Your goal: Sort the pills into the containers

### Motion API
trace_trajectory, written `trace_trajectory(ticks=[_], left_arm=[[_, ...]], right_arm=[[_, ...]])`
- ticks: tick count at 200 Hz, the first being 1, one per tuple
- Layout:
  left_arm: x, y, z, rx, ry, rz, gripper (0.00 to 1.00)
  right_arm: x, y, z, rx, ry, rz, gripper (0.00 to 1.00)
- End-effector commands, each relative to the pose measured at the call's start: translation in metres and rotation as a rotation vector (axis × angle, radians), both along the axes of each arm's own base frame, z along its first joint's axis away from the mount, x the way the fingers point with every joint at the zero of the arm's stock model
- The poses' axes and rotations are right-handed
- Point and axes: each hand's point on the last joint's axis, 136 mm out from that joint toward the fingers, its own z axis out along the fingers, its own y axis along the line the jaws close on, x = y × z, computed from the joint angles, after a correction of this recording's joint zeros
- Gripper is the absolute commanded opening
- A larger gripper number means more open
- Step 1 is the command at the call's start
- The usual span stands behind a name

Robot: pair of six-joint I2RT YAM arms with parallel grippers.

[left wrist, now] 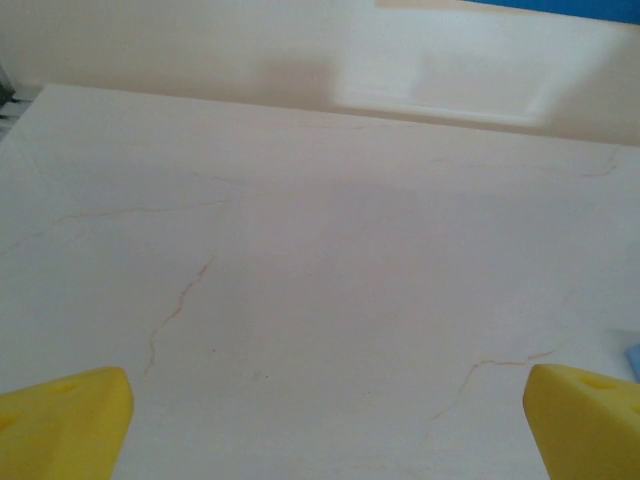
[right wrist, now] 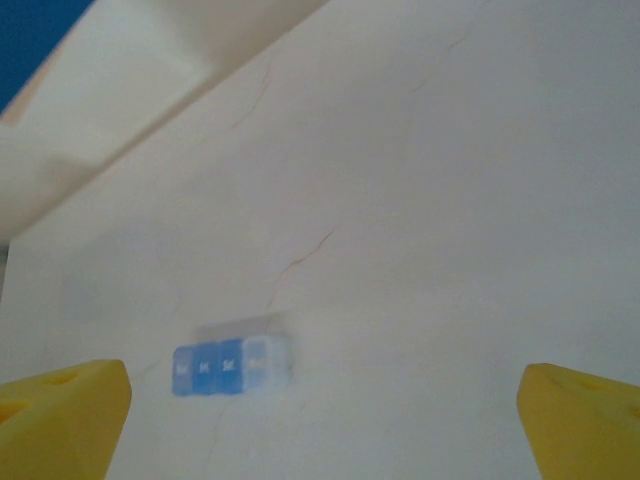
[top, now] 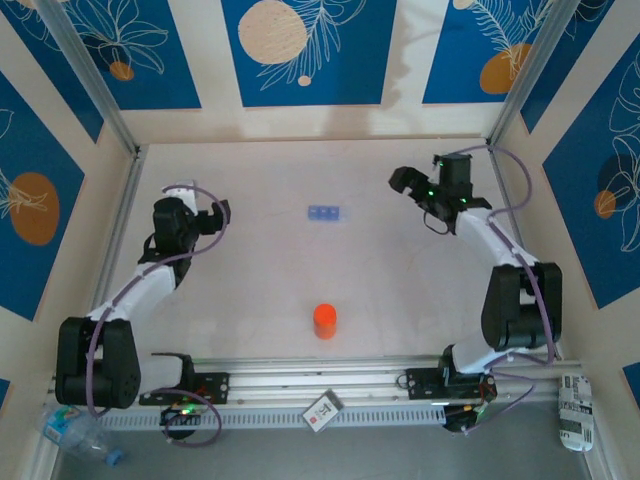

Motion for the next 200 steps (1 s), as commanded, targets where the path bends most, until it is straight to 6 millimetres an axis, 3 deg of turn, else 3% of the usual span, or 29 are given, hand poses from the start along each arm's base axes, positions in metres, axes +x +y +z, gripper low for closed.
trace_trajectory(ticks=[1,34,77,128,200], left_arm=[[-0.004,-0.012,0.013,-0.12,-0.015,-0.018,1.0],[-0.006,-0.016,0.011,-0.163,0.019,-0.014,1.0],[-0.005,-0.022,-0.005,-0.17,0.09,-0.029,1.0],[0.0,-0.033,-0.011,-0.223,0.141,-0.06,1.0],[0.005,-0.05,-0.018,-0.267,0.169,-0.091,1.0]], right_arm=[[-0.007,0.036,-0.022,-0.003,0.118,0.134,1.0],[0.004,0.076,-0.044,-0.025,0.22,0.222,0.97],[0.018,0.112,-0.075,-0.074,0.33,0.28,0.94],[0.031,0.13,-0.104,-0.113,0.399,0.278,0.94],[0.034,0.148,-0.119,-0.114,0.43,0.297,0.93]])
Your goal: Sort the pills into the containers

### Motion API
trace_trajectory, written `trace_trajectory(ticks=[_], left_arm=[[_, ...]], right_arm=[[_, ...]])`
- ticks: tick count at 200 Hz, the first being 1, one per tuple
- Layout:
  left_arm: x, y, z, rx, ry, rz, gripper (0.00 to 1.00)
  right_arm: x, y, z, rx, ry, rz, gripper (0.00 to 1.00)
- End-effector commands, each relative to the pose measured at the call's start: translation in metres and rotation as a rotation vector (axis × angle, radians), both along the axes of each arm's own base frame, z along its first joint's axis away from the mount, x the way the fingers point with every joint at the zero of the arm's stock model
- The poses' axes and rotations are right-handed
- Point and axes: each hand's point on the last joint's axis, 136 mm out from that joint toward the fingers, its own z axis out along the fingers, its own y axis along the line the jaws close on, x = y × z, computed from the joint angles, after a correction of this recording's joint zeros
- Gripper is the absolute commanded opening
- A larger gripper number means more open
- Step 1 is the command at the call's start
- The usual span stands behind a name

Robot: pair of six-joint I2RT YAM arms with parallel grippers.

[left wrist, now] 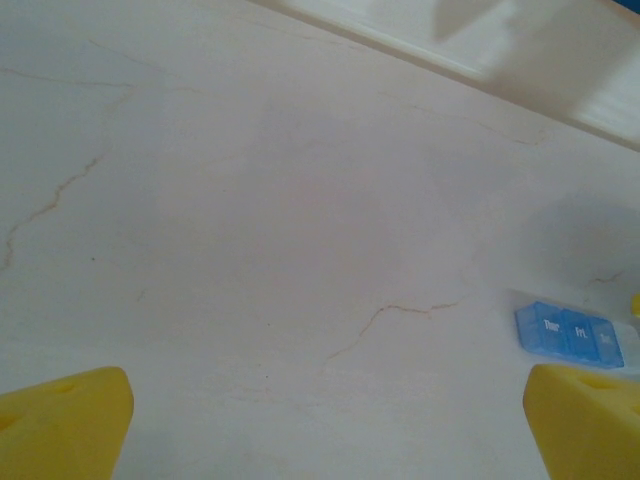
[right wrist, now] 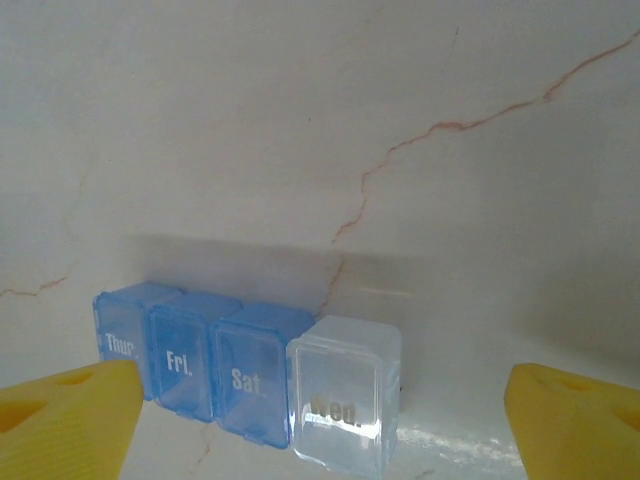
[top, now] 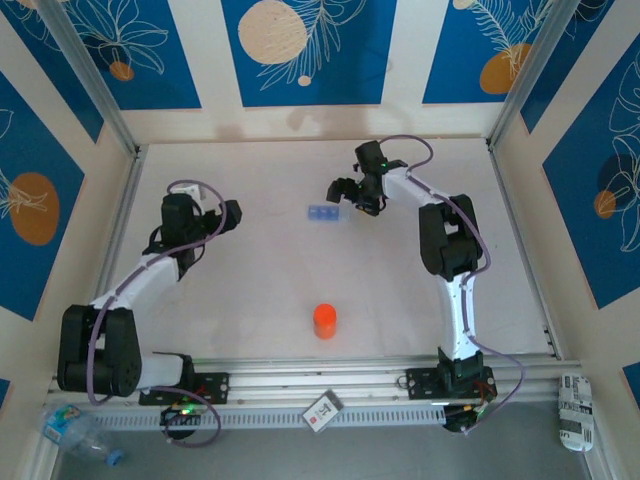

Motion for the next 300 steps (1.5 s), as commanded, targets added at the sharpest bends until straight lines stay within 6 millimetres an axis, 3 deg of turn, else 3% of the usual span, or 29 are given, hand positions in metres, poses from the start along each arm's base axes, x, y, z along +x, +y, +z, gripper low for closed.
trace_trajectory(ticks=[1,33,112,188,252,300], left_arm=[[0.006,-0.015,0.008,-0.045,-0.006,-0.036,1.0],[0.007,-0.024,0.003,-0.067,0.018,-0.072,1.0],[0.005,-0.025,-0.003,-0.072,0.045,-0.065,1.0],[0.006,-0.027,-0.01,-0.094,0.075,-0.064,1.0],[0.009,-0.034,-0.008,-0.179,0.111,-0.055,1.0],[0.012,-0.034,-0.003,-0.235,0.147,-0.011,1.0]], right_arm=[[-0.003,0.011,-0.003,0.0,0.027,0.012,0.93],[-0.004,0.023,-0.005,0.02,0.034,0.03,0.93],[-0.016,0.061,0.001,0.088,0.036,0.105,0.93],[-0.062,0.12,0.018,0.152,0.031,0.322,0.91],[-0.061,0.102,0.037,0.041,-0.089,0.397,0.9],[-0.045,0.101,0.03,-0.102,-0.221,0.548,0.88]])
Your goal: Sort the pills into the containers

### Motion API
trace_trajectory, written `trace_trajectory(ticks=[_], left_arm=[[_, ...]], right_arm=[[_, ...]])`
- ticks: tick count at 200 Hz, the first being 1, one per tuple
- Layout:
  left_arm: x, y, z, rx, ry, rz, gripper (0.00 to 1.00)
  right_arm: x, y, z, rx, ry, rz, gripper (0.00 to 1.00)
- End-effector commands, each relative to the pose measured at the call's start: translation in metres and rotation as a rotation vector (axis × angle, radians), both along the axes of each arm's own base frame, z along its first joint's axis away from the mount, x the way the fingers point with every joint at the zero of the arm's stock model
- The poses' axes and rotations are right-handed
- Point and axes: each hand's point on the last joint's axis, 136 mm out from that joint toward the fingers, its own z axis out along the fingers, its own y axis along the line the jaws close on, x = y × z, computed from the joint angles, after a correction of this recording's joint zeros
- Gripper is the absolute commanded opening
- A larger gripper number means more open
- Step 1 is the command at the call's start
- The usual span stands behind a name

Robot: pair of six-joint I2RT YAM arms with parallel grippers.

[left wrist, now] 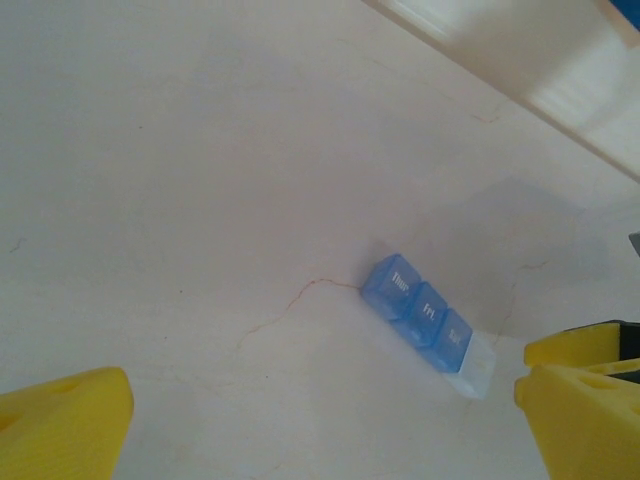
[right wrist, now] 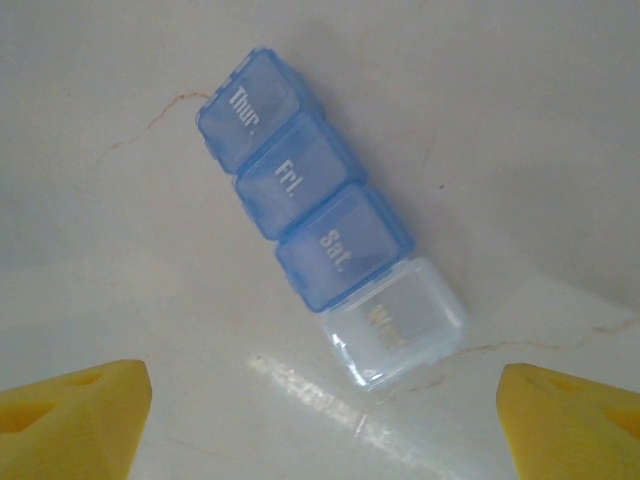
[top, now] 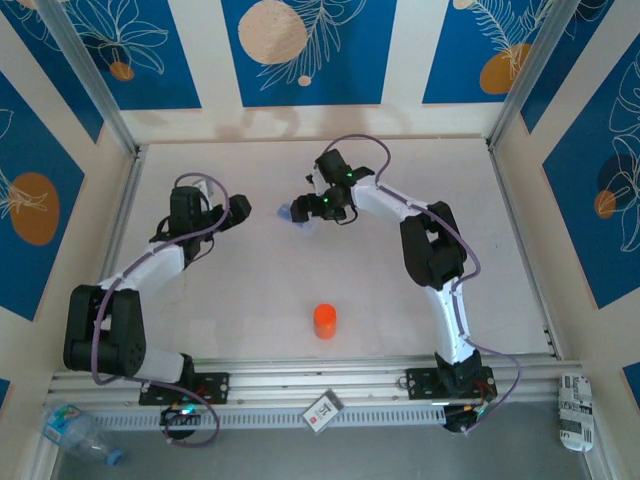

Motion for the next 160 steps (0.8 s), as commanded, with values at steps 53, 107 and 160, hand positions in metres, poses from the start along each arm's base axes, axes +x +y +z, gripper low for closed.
trace_trajectory(ticks=[53,107,160], left_arm=[[-0.001,-0.002,0.008,-0.023,0.047,0.023,1.0],[0.0,-0.003,0.006,-0.018,0.071,0.015,1.0],[0.001,-0.004,-0.003,-0.032,0.118,0.025,1.0]], right_arm=[[0.023,0.013,-0.008,-0.16,-0.195,0.211,0.86],[0.023,0.024,-0.028,-0.205,-0.2,0.272,0.84],[0.017,0.024,-0.043,-0.246,-0.198,0.306,0.77]])
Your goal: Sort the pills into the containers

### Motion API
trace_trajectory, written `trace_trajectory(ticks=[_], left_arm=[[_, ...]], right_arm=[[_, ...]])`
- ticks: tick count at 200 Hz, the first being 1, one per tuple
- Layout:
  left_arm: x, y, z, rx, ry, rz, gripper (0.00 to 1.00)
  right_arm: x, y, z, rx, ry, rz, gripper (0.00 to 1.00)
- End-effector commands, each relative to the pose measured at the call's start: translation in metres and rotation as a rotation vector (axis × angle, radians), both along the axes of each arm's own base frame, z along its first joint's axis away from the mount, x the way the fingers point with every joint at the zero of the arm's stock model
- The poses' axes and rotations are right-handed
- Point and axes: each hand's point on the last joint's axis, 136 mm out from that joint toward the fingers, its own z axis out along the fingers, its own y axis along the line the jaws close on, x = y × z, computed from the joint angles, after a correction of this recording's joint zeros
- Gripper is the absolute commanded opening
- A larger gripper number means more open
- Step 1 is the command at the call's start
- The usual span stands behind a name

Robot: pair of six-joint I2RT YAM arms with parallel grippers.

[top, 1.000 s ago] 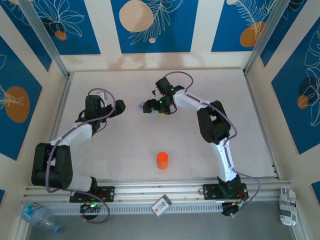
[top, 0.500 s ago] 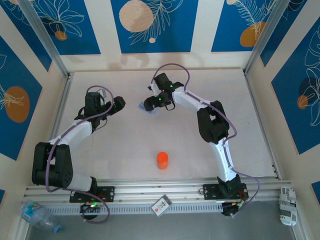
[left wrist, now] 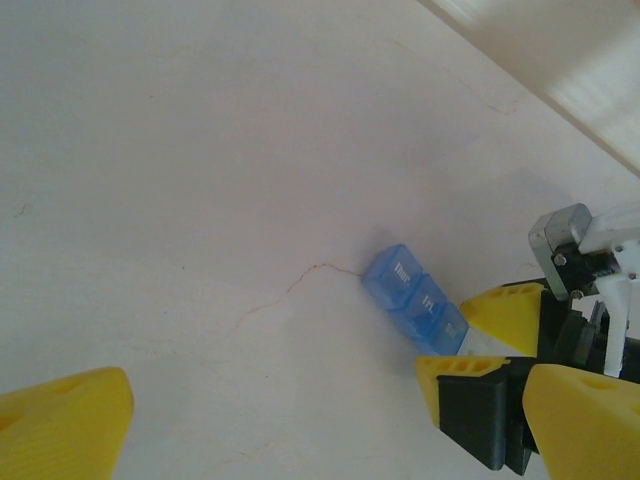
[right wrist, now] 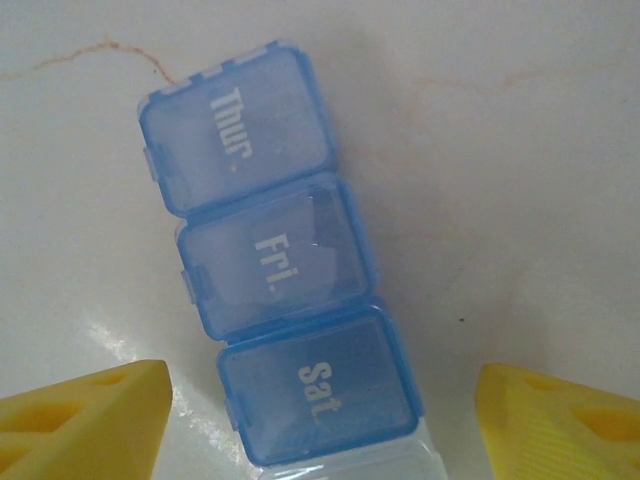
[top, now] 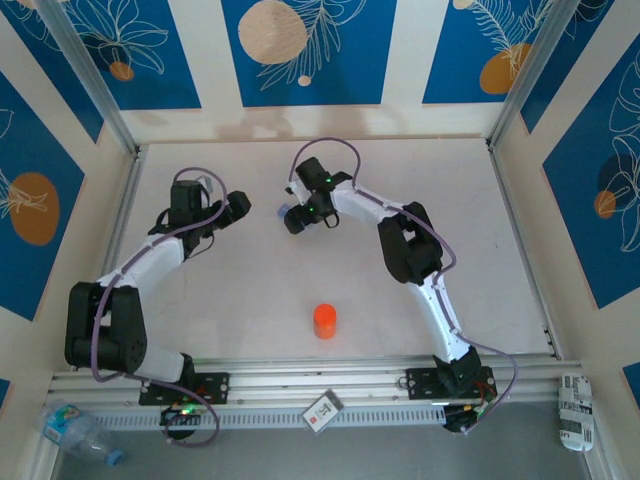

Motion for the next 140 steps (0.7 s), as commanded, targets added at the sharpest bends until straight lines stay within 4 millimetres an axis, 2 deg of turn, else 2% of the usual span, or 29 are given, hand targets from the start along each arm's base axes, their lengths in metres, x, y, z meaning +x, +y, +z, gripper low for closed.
trace_trajectory(ticks=[1,51,79,110,140], left_arm=[[0.001,-0.005,0.0,-0.015,0.026,0.002,1.0],[0.001,0.0,-0.005,-0.029,0.031,0.05,1.0],[0.0,-0.005,-0.002,-0.068,0.028,0.044,1.0],[0.002,-0.018,0.003,-0.121,0.038,-0.018,1.0],[0.005,-0.01,0.012,-0.133,0.004,0.053,1.0]], right_arm=[[0.0,0.002,0.001,-0.022,-0.016,0.034,0.77],[-0.004,0.003,-0.006,-0.028,0.0,0.042,0.62],[-0.007,0.005,-0.008,-0.024,0.01,0.046,0.5],[-0.008,0.009,-0.002,0.002,0.015,0.044,0.38],[-0.007,0.01,0.01,0.031,0.008,0.029,0.34]])
